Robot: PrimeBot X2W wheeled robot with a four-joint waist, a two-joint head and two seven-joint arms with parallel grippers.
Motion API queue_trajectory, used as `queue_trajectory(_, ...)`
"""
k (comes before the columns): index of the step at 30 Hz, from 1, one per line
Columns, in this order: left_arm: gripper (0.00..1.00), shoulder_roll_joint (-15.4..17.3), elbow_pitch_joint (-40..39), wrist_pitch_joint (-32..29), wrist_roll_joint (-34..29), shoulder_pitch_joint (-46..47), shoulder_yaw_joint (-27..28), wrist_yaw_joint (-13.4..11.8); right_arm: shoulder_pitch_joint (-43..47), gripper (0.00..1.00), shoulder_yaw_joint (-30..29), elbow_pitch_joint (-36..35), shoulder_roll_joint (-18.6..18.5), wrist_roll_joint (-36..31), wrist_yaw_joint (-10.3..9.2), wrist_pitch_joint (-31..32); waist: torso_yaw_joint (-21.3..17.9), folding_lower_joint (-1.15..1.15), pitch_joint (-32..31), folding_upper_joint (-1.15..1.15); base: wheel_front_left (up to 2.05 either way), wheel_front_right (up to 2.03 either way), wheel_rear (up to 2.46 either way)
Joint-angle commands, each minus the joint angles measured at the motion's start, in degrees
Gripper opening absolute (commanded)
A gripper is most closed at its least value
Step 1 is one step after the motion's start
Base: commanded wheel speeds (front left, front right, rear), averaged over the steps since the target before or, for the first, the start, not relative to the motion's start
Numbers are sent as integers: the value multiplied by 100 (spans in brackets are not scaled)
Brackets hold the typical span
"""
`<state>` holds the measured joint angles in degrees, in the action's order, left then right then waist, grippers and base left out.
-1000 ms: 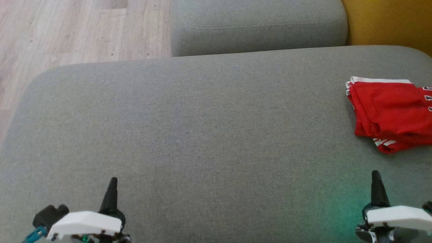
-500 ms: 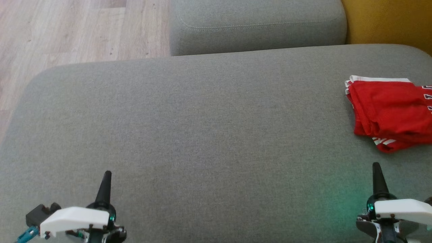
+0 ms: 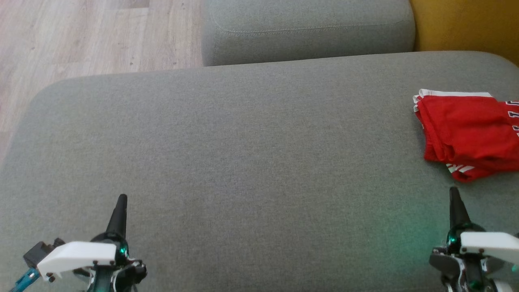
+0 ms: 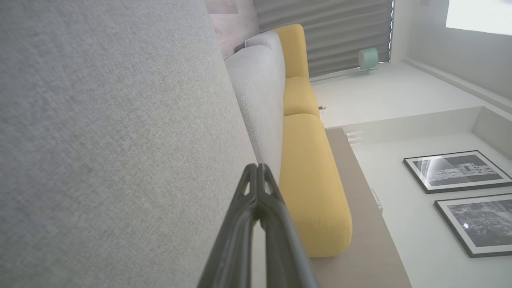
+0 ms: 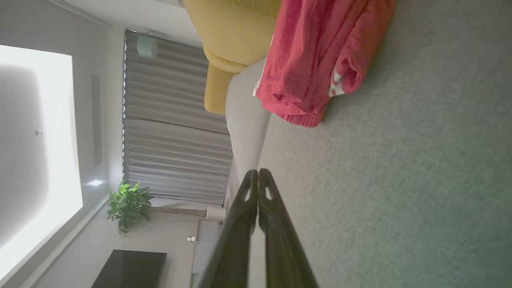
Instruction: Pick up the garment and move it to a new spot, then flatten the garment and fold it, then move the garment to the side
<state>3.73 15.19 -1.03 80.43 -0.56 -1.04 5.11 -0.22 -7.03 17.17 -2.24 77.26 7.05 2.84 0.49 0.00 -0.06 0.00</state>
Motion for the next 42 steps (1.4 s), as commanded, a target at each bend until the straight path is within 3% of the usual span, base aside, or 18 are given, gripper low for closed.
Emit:
queue_trajectory(1,0,81,-152,-62,160,388,227,51,-358,0,85,-237,-55,181,38,60,-3,0,1,0,0,0,0)
queue_trajectory(20,0,65,-123,-380,1347,657,548,237,-597,0,50,-315,-64,1490,44,365,-49,0,24,0,0,0,0)
queue_trajectory(42,0,31,-121,-418,1307,661,596,237,-597,0,50,-314,-64,1490,44,365,-49,0,24,0,0,0,0)
